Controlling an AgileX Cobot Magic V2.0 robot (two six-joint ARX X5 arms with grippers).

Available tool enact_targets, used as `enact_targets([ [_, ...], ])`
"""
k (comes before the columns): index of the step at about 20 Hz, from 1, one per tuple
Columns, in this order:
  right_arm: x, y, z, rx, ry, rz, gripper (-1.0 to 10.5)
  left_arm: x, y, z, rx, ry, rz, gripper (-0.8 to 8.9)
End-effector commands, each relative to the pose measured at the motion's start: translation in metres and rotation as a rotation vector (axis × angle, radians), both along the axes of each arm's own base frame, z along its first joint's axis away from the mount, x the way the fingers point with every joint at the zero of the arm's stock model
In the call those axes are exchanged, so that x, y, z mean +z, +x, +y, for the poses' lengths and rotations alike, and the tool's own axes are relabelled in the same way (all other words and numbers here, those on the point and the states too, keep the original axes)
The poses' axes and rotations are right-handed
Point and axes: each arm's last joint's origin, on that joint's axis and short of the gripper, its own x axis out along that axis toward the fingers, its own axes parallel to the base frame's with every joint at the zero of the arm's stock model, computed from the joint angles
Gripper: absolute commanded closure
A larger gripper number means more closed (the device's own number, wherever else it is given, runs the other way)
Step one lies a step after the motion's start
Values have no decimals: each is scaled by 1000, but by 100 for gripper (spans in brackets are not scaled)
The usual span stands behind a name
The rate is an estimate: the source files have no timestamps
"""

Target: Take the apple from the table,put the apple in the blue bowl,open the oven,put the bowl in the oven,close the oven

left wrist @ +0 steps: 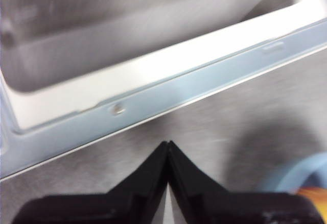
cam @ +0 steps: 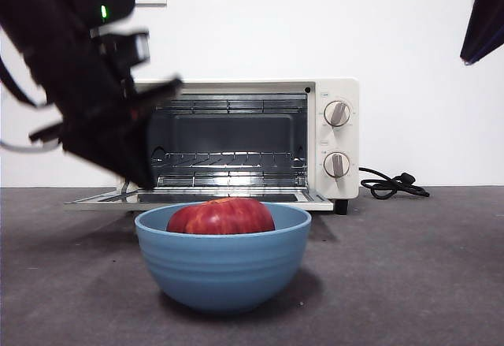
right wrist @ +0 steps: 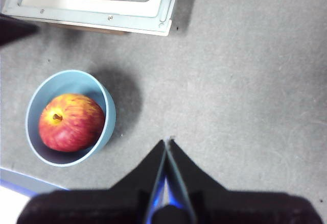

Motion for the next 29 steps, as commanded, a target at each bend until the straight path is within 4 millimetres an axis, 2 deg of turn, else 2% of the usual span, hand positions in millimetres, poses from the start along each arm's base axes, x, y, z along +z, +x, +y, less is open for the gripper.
enact_targets([
  [1,-6,5,4,14,-8,21,949,20,-16,2,-13,-23,-33,820],
  [6,-24,26,24,107,55,135,935,61,-60,23,-45,-23,-68,820],
  [7,-28,31,28,117,61,153,897,65,-68,28,-51,-15,-63,820],
  [9,-38,40,35,129,61,195,741,75,-86,37,-56,-7,-56,820],
  [14,-69,58,58,182,29,310,716,94,-119,55,-59,-31,-108,819],
  [17,-75,65,72,205,8,338,716,100,-130,62,-58,-42,-129,819],
  [23,-68,90,96,219,-13,341,717,101,-142,68,-58,-33,-111,819],
  [29,-93,101,117,249,-107,418,717,103,-148,72,-52,-43,-119,819],
])
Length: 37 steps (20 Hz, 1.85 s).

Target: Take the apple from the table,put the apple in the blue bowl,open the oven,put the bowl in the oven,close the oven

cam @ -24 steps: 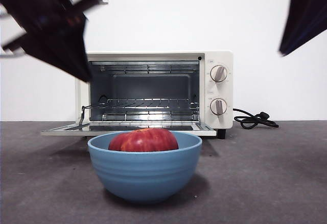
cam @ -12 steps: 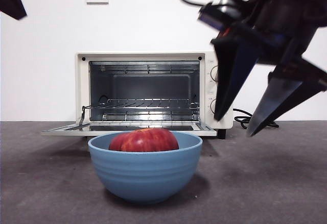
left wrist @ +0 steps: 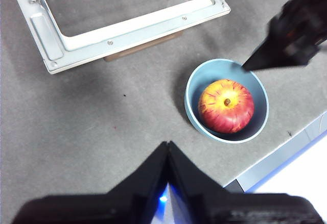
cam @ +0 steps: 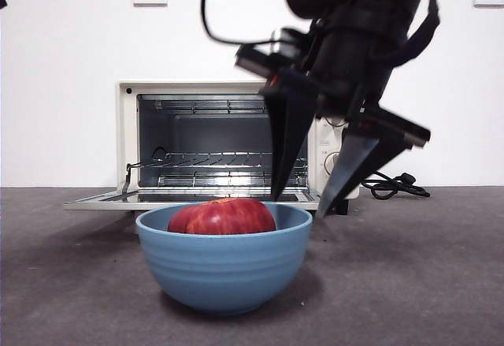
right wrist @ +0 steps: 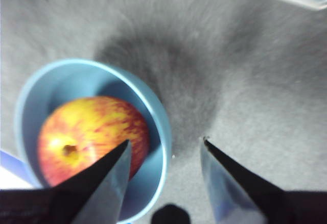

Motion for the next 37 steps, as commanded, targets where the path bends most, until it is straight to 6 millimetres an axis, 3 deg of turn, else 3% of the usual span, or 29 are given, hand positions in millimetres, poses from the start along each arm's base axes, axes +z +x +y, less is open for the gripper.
enact_targets([
  [1,-13,1,6,23,-39,25,723,-2,-4,2,-4,7,9,819],
  [3,-19,1,9,29,-59,34,742,-2,-7,4,-4,13,18,819],
  [7,-20,3,12,32,-59,-2,962,0,-15,8,-3,9,13,818],
  [10,-18,4,13,24,-49,-17,959,3,-23,12,2,-9,-11,818],
  [13,-1,12,18,-7,-28,-56,959,4,-30,16,2,-15,-21,818],
  [16,32,24,24,-44,-45,-169,959,4,-34,18,10,-19,-13,818],
  [20,71,53,30,-96,3,-232,959,4,-35,19,23,-32,-9,818],
  [24,87,95,39,-142,-29,-201,959,4,-35,19,23,-31,-9,819],
  [30,75,146,35,-364,34,-104,959,4,-35,19,23,-30,-10,818],
  [37,70,171,8,-567,78,-83,959,4,-35,19,25,-29,-12,818],
])
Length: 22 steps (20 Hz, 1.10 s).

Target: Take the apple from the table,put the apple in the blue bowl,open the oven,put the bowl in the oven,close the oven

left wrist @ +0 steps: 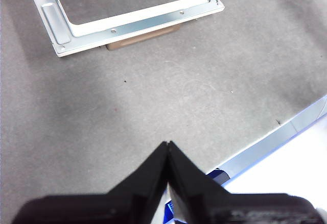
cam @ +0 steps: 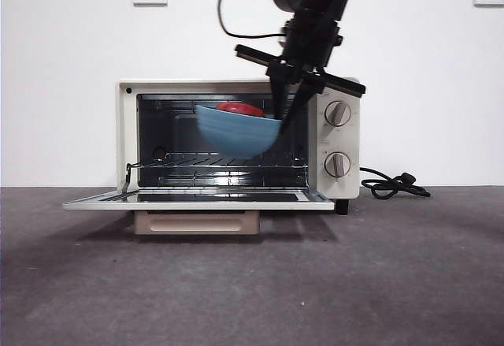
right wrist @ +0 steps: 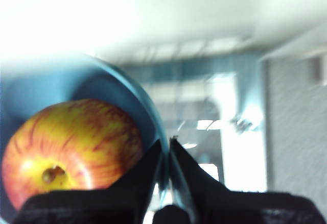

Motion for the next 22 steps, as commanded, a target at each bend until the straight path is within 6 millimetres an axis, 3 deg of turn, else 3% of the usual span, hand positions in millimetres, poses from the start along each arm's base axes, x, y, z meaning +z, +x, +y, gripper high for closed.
enact_targets([
  [1,-2,5,-2,-68,16,4,959,-1,0,0,4,-3,0,818],
  [4,-3,6,-5,-117,-69,-31,959,-1,0,0,4,-3,1,818],
  [13,-3,6,-5,-121,-73,-41,931,-2,0,0,4,-2,4,819],
  [17,-3,6,-5,-122,-73,-44,735,-2,0,0,2,-3,5,819],
  [22,-3,7,-5,-120,-79,-52,722,-2,0,0,2,-3,5,818],
])
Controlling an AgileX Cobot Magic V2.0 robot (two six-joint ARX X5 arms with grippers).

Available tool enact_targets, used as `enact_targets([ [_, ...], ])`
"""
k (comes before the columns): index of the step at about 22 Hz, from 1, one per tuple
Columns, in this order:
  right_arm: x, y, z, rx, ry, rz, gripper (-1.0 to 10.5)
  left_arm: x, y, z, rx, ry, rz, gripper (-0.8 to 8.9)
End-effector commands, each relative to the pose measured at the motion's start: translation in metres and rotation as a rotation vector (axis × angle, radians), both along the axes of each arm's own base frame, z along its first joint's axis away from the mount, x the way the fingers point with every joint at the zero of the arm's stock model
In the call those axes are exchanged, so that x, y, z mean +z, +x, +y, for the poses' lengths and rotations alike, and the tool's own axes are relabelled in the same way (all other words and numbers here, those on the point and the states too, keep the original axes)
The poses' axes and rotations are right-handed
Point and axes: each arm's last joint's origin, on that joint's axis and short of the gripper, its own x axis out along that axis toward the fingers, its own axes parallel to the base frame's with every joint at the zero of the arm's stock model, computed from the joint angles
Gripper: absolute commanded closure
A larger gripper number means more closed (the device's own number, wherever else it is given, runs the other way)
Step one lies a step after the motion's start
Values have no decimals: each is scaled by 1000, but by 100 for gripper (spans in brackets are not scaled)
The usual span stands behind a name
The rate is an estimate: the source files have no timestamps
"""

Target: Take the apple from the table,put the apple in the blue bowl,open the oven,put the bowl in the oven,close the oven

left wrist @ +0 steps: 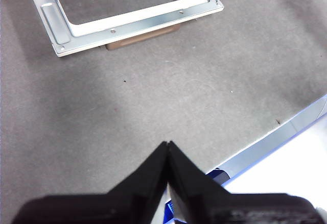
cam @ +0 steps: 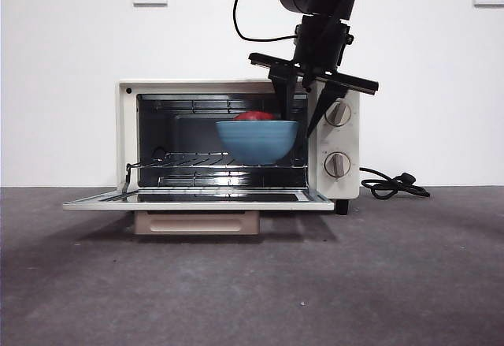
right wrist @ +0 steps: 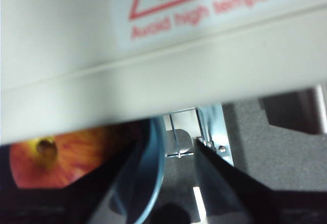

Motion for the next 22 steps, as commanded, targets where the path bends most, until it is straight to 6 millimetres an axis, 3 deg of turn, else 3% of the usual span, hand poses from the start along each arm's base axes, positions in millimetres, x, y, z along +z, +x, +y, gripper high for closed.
enact_targets([
  [1,-3,1,3,3,-11,-8,722,-2,0,0,3,-3,5,819],
  [11,4,-1,1,68,-84,-60,725,-2,0,0,3,-3,4,819],
  [22,55,-26,-3,203,-217,-248,726,-5,10,-5,0,25,43,819],
])
